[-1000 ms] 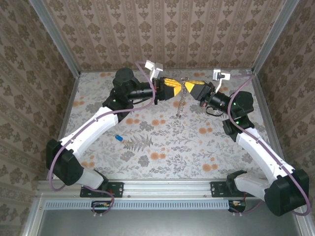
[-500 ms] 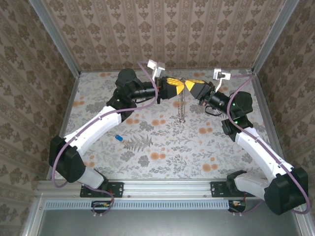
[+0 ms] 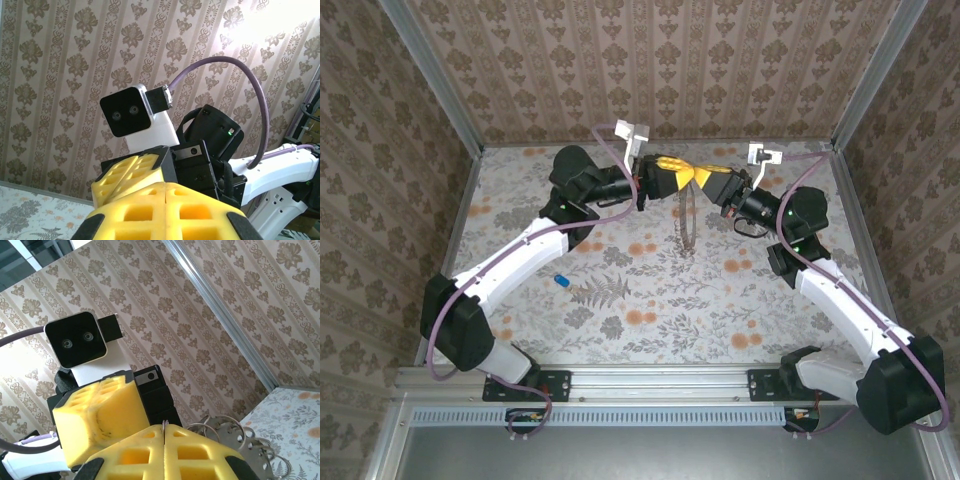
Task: Put the keys on the keyring
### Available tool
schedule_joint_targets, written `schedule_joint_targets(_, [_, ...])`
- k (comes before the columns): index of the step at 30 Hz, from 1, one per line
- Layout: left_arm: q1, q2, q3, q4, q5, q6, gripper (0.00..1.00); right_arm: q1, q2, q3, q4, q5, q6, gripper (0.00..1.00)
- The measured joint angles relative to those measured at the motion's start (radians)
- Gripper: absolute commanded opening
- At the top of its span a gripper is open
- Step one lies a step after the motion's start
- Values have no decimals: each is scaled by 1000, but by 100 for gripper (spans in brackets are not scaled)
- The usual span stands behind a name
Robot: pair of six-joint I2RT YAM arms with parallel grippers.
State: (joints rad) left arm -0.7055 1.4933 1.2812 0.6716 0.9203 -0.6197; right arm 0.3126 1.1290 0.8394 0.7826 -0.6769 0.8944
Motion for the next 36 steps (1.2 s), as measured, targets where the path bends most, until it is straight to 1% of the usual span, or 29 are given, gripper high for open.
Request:
schedule_joint_targets(1, [0,0,-1,7,0,-3,8,0,0,0,0,0,0,0])
schedule_joint_targets(4, [4,0,-8,14,-2,-16,19,0,0,0,0,0,0,0])
schedule_joint_targets(6, [13,0,-16,14,-5,-20,30,0,-1,0,-2,0,-1,0])
schedule_joint_targets(8, [24,-1,-27,10,-9,-26,35,0,-3,0,-4,0,-1,0])
schedule_joint_targets(9, [31,-2,-34,10,-10,-28,37,0,-5,0,-5,0,-2,0])
schedule_joint_targets(16, [51,-14,-55,9,-12,-36,37,0,-9,0,-4,-3,-1,0])
schedule_joint_targets(29, [51,-16,-56,10,-5,-58,39,0,-9,15,0,-10,1,0])
schedule_joint_targets(36, [44,-10,-42,10,0,-62,37,0,-9,18,0,-10,3,0])
